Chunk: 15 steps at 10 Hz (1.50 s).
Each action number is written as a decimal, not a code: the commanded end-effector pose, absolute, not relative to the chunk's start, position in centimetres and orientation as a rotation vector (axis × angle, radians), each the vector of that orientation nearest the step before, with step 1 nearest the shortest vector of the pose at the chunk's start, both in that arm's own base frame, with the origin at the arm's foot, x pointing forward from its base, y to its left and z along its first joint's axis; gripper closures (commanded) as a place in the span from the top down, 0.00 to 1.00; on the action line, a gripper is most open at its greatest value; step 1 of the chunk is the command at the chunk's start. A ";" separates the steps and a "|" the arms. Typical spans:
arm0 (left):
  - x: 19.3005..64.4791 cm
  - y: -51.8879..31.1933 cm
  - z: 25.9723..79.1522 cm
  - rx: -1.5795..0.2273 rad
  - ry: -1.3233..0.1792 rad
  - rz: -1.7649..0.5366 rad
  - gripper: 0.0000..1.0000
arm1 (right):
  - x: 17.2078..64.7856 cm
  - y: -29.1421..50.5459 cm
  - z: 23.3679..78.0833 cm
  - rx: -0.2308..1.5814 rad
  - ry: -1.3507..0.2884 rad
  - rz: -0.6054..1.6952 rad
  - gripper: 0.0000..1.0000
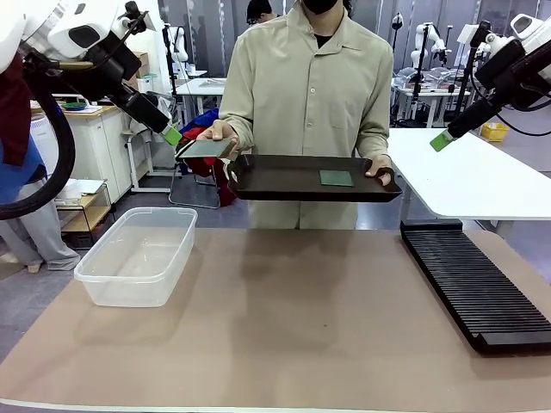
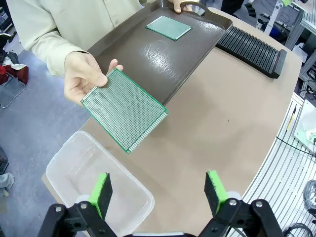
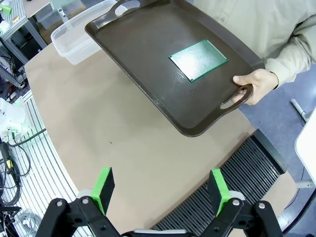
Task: Sort PCBs into racks and boxes based on the side picked up.
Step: Pick up the Blank PCB handed by the Human.
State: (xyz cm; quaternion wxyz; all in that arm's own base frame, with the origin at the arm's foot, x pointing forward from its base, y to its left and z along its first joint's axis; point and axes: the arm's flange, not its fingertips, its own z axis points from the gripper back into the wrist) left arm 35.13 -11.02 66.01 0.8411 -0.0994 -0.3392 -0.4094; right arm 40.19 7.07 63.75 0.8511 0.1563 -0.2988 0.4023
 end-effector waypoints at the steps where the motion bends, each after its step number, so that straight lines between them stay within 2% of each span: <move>1: 35.2 -10.9 65.9 -0.211 -0.720 -0.863 1.00 | 40.1 7.0 63.7 0.342 -0.631 0.849 1.00; 2: 35.1 -11.0 66.0 -0.210 -0.717 -0.865 1.00 | 40.1 7.0 63.7 0.342 -0.631 0.849 1.00; 3: 36.3 -11.0 66.7 -0.337 -0.645 -0.819 1.00 | 40.1 7.0 63.7 0.342 -0.631 0.849 1.00; 4: 37.8 -10.2 67.2 -0.460 -0.527 -0.684 1.00 | 40.1 7.0 63.7 0.342 -0.631 0.849 1.00; 6: 40.9 -9.3 66.7 -0.555 -0.433 -0.491 1.00 | 40.1 7.0 63.7 0.342 -0.631 0.849 1.00; 9: 43.4 -7.4 65.7 -0.718 -0.372 -0.372 1.00 | 40.1 7.0 63.7 0.342 -0.631 0.849 1.00; 10: 43.3 -6.9 65.4 -0.721 -0.356 -0.405 1.00 | 40.1 7.0 63.7 0.342 -0.631 0.849 1.00; 11: 43.1 -7.5 65.2 -0.648 -0.386 -0.422 1.00 | 40.1 7.0 63.7 0.342 -0.631 0.849 1.00; 15: 43.3 -7.6 65.3 -0.662 -0.374 -0.402 1.00 | 40.1 7.0 63.7 0.342 -0.631 0.849 1.00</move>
